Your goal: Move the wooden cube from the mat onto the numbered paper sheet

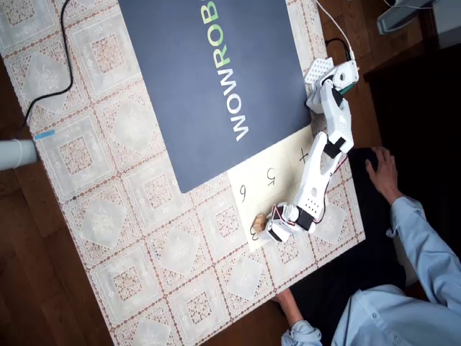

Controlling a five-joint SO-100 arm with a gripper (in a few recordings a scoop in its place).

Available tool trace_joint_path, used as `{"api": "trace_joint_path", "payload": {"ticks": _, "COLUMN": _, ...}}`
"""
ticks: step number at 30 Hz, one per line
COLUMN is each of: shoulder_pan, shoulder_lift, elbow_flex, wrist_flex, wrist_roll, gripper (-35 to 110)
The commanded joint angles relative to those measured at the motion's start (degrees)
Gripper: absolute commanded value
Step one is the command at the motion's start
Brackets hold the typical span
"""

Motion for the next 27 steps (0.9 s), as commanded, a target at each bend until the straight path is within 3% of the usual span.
{"api": "trace_joint_path", "payload": {"ticks": 1, "shoulder_pan": -1.1, "shoulder_lift": -0.2, "elbow_flex": -5.4, "wrist_flex": 0.2, "wrist_roll": 0.0, "gripper": 0}}
{"api": "trace_joint_path", "payload": {"ticks": 14, "shoulder_pan": 0.4, "shoulder_lift": -5.0, "elbow_flex": -8.3, "wrist_flex": 2.3, "wrist_roll": 0.2, "gripper": 1}}
{"api": "trace_joint_path", "payload": {"ticks": 18, "shoulder_pan": 0.8, "shoulder_lift": -5.1, "elbow_flex": -8.4, "wrist_flex": 2.9, "wrist_roll": 1.1, "gripper": 12}}
{"api": "trace_joint_path", "payload": {"ticks": 27, "shoulder_pan": 1.3, "shoulder_lift": -5.4, "elbow_flex": -9.2, "wrist_flex": 4.7, "wrist_roll": 3.2, "gripper": 22}}
